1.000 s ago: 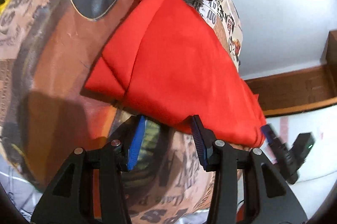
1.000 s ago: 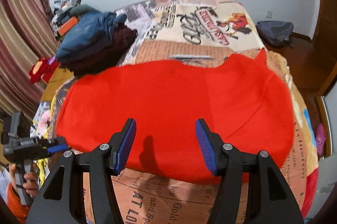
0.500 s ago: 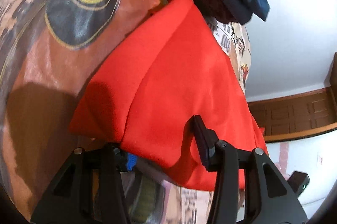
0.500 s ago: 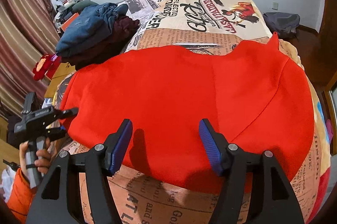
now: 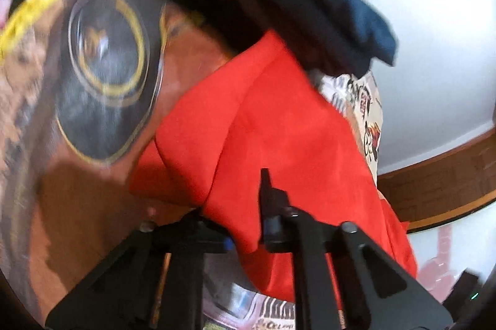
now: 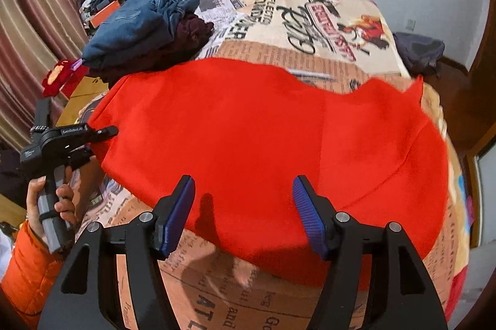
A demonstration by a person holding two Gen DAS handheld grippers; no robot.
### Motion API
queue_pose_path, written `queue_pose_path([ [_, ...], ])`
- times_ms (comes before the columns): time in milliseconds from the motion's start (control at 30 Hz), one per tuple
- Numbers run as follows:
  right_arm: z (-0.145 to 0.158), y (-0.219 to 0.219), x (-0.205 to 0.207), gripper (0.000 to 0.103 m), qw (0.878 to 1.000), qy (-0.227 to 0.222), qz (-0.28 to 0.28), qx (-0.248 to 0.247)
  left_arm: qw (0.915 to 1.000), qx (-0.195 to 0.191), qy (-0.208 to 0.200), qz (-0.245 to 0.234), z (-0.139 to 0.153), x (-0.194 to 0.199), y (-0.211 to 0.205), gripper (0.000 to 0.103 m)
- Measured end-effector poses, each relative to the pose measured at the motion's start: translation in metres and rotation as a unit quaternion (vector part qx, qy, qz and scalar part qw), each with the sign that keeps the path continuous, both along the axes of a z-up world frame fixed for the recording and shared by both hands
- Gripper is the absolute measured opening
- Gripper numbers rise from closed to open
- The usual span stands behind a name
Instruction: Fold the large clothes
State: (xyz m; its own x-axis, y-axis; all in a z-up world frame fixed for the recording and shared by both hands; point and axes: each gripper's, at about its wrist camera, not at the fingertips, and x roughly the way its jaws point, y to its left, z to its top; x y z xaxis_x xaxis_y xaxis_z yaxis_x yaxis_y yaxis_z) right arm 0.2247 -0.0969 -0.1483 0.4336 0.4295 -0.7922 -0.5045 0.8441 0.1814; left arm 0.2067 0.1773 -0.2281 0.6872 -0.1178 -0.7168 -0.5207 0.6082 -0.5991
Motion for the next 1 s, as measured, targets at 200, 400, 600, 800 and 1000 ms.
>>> queue_pose_path([
  [200,0.019,0.024,0.008,0.062,1.000,-0.024,0.010,0.001,0.9978,0.022,-0.062,-0.009,0.043,-0.016,-0.008,0.005],
  [400,0.008,0.073,0.006,0.062,0.998,-0.002,0.069,0.005,0.9934,0.044,-0.106,0.008,0.083,-0.059,0.009,0.005],
  [600,-0.032,0.131,-0.012,0.062,0.989,0.042,0.142,-0.013,0.9847,0.106,-0.138,0.010,0.130,-0.075,0.015,0.005],
  [800,-0.033,0.138,-0.017,0.062,0.984,0.057,0.167,0.010,0.9736,0.151,-0.164,-0.051,0.165,-0.041,-0.016,0.005],
  [1000,-0.005,0.064,0.006,0.062,0.993,0.049,0.087,0.060,0.9576,0.171,-0.185,-0.141,0.177,0.014,-0.077,0.005],
])
